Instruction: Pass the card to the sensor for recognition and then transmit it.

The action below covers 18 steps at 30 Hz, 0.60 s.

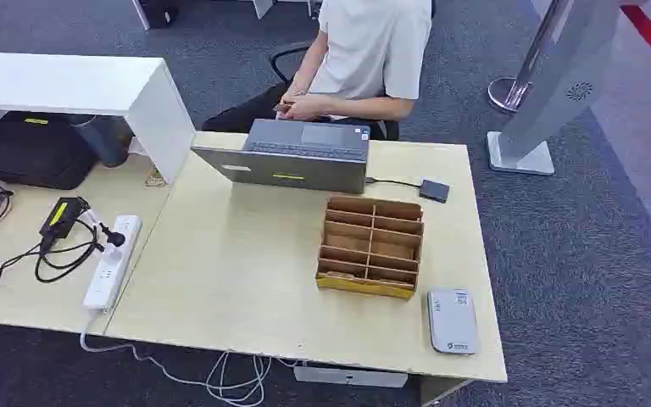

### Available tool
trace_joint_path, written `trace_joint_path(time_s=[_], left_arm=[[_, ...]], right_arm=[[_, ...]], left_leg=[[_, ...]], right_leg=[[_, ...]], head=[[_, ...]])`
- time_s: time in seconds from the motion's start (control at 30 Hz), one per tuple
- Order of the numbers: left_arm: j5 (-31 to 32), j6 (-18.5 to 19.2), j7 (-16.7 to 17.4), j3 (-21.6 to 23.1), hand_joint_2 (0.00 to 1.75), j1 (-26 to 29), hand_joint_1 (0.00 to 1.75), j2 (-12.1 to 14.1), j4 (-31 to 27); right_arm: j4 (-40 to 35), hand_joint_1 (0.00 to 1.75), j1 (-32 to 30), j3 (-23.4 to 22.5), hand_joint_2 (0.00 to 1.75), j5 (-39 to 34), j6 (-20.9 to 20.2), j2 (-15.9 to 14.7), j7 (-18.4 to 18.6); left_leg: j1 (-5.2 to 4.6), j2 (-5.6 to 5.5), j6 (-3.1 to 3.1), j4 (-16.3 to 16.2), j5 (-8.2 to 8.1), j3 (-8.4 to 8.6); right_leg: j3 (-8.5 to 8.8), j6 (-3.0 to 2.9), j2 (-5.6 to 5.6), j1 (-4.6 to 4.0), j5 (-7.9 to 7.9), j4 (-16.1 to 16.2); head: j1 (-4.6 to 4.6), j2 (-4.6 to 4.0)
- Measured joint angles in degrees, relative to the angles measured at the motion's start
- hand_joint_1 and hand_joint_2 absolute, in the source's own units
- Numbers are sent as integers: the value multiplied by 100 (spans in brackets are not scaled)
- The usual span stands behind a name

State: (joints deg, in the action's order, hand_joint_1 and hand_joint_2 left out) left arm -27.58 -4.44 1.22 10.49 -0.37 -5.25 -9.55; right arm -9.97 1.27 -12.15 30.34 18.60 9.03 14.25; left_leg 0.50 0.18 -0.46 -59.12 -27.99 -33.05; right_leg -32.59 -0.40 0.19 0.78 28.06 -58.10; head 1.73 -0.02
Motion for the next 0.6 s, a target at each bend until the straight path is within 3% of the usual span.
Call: trace_joint_path(time_s=[0.23,0.47,0.6], left_arm=[[-11,0,-2,0,175,0,0,0,0],[-190,-57,-87,-7,175,6,0,-20,0],[-304,-85,-138,-35,175,24,0,-50,0]], right_arm=[[0,0,1,-11,175,-44,175,2,-83],[0,0,-2,-405,175,-457,1373,4,-142],[-4,0,-11,-636,175,-494,2003,2,-352]], left_leg=[[0,0,0,0,0,0],[0,0,0,0,0,0],[-1,0,0,0,0,0]], right_leg=[[0,0,0,0,0,0],[0,0,0,0,0,0],[0,0,0,0,0,0]], head=[[0,0],[0,0],[0,0]])
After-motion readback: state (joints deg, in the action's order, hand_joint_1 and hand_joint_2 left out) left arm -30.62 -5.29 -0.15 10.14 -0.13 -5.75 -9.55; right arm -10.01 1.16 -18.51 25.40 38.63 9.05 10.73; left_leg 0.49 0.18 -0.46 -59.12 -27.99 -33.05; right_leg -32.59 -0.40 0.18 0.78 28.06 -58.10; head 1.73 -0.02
